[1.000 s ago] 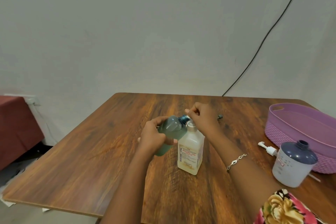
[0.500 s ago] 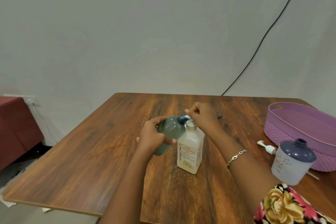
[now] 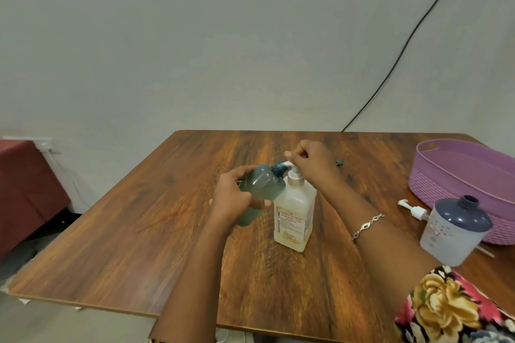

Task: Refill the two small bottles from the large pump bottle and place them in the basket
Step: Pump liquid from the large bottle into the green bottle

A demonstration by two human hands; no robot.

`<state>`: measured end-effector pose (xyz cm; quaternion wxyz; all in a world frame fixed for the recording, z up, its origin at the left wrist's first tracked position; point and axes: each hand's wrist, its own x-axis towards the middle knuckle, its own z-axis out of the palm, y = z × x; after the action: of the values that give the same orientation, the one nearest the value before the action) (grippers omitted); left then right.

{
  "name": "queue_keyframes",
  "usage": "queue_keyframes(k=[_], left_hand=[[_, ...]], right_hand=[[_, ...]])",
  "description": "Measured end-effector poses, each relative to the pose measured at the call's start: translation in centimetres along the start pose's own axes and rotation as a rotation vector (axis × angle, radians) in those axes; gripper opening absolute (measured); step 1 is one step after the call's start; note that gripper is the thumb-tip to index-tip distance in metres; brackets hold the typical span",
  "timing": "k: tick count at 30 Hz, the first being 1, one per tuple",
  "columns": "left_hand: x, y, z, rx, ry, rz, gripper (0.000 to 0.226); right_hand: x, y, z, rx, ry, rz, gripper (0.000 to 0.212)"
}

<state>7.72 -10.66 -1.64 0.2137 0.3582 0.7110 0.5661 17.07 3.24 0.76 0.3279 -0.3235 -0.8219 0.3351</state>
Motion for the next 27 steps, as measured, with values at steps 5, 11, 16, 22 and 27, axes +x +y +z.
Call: queue_keyframes(k=[5, 11, 16, 22, 27], left_hand=[[0.0, 0.7, 0.1, -0.015, 0.002, 0.018, 0.068], [0.1, 0.7, 0.2, 0.003, 0.005, 0.017, 0.069], [0.1, -0.1, 0.5, -0.012, 0.007, 0.013, 0.065], [-0.6, -0.6, 0.0, -0.096, -0.021, 0.029, 0.065], [-0.9, -1.0, -0.2, -0.161, -0.046, 0.014, 0.066]], right_hand=[[0.3, -0.8, -1.4, 0.124, -0.058, 0.049, 0.02], [0.5, -0.8, -0.9, -0.115, -0.048, -0.035, 0.029], [0.4, -0.7, -0.7, -0.194, -0.045, -0.069, 0.03], [0.3, -1.1, -1.2, -0.039, -0.006, -0.027, 0.024], [0.2, -1.3, -1.6, -0.067, -0.008, -0.027, 0.019]])
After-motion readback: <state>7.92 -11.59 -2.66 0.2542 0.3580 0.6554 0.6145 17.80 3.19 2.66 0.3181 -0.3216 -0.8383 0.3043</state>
